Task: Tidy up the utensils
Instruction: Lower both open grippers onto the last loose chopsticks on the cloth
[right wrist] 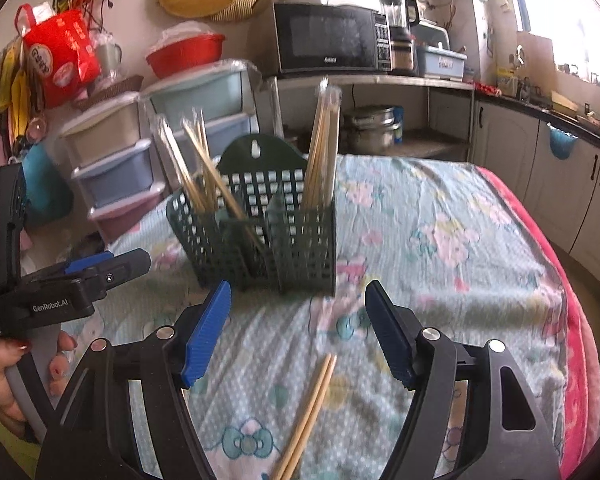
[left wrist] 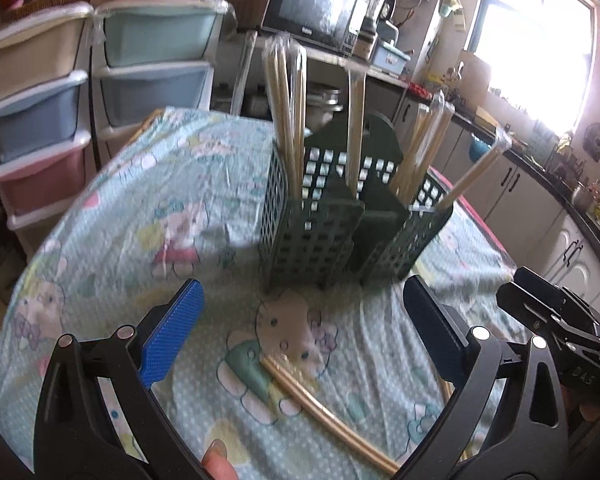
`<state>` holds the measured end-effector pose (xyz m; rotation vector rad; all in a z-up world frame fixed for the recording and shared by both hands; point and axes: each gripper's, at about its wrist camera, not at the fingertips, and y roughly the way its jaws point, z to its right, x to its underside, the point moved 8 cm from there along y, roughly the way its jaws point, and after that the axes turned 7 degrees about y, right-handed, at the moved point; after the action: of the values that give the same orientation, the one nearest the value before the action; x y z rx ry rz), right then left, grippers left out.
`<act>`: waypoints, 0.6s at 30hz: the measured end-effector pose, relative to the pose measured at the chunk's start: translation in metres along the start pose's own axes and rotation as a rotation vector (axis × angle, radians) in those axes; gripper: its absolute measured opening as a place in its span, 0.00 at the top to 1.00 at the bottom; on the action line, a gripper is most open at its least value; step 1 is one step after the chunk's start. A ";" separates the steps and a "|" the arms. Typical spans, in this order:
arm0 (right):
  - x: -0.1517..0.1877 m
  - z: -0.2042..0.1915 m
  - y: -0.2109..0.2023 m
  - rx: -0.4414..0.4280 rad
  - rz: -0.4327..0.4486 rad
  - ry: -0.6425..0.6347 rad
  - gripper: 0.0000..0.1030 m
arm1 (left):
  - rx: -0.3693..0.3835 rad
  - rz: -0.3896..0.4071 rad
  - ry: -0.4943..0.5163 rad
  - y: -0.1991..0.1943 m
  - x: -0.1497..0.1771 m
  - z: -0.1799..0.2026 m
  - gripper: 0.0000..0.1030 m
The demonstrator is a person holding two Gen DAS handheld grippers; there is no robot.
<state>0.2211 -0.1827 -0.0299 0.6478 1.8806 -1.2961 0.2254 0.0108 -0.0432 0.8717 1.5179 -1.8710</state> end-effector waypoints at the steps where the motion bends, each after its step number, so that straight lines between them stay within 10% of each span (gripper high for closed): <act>1: 0.004 0.001 0.002 0.002 -0.013 -0.002 0.36 | 0.000 -0.009 0.000 0.001 0.004 0.000 0.10; 9: 0.037 0.006 0.024 -0.005 -0.150 0.013 0.52 | 0.055 -0.126 -0.029 0.016 0.039 0.000 0.12; 18: 0.059 0.015 0.048 -0.003 -0.270 0.053 0.64 | 0.148 -0.265 -0.062 0.035 0.073 0.009 0.42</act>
<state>0.2266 -0.1799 -0.1069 0.4405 2.0671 -1.4558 0.2057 -0.0064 -0.1198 0.6957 1.5329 -2.2036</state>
